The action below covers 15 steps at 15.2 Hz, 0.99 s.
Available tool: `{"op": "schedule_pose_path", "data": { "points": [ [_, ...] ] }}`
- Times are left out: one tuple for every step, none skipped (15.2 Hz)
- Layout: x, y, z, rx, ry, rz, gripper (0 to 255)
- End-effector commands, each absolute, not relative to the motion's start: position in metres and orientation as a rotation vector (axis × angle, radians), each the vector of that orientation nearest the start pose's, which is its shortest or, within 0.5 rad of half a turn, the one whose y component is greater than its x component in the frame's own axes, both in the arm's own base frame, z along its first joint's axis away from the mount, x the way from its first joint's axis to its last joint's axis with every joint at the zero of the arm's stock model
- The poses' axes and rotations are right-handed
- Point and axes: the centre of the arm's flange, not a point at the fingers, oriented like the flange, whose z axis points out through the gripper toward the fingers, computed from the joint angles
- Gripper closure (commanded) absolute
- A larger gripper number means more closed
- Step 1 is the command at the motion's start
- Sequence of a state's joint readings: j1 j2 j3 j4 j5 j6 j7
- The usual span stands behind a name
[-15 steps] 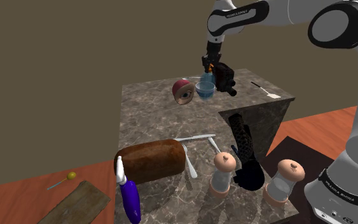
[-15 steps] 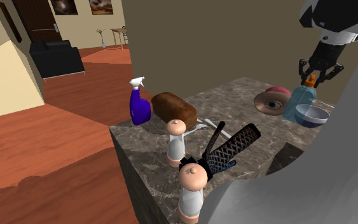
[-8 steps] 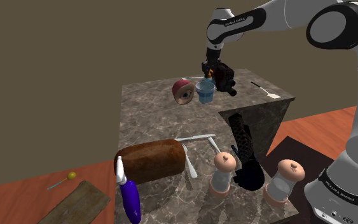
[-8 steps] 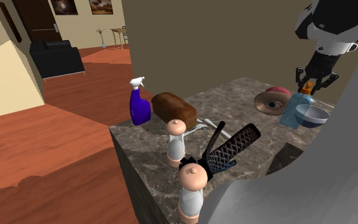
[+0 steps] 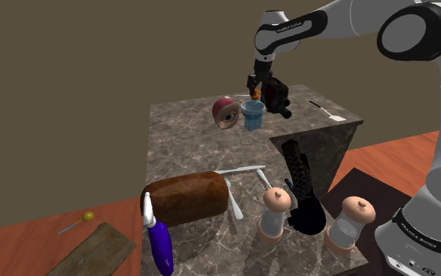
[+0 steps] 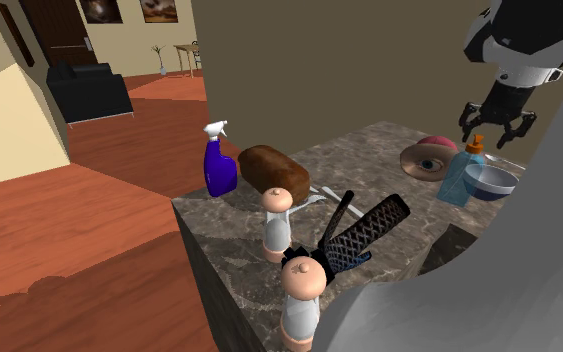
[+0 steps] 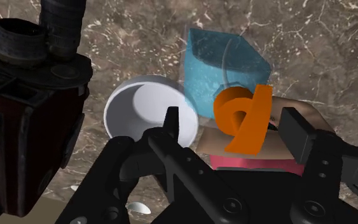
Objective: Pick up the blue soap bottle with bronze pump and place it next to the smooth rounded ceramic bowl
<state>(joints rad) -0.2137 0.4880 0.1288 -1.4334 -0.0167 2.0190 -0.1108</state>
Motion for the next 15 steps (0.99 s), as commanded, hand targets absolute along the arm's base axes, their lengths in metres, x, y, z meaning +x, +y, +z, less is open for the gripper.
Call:
{"op": "schedule_pose_path", "data": {
  "points": [
    [0.704,-0.077,0.423,-3.103,-0.023,-0.164,0],
    [0.704,-0.077,0.423,-3.103,-0.023,-0.164,0],
    [0.704,-0.077,0.423,-3.103,-0.023,-0.164,0],
    [0.704,-0.077,0.423,-3.103,-0.023,-0.164,0],
    [0.702,-0.077,0.437,-3.103,-0.023,-0.164,0],
    [0.701,-0.078,0.45,-3.103,-0.023,-0.164,0],
    [0.699,-0.078,0.463,-3.103,-0.023,-0.164,0],
    [0.698,-0.079,0.473,-3.103,-0.023,-0.164,0],
    [0.698,-0.079,0.473,-3.103,-0.023,-0.164,0],
    [0.698,-0.079,0.473,-3.103,-0.023,-0.164,0],
    [0.698,-0.079,0.473,-3.103,-0.023,-0.164,0],
    [0.698,-0.079,0.473,-3.103,-0.023,-0.164,0],
    [0.698,-0.079,0.473,-3.103,-0.023,-0.164,0],
    [0.698,-0.079,0.473,-3.103,-0.023,-0.164,0],
    [0.698,-0.079,0.473,-3.103,-0.023,-0.164,0]
  ]
}}
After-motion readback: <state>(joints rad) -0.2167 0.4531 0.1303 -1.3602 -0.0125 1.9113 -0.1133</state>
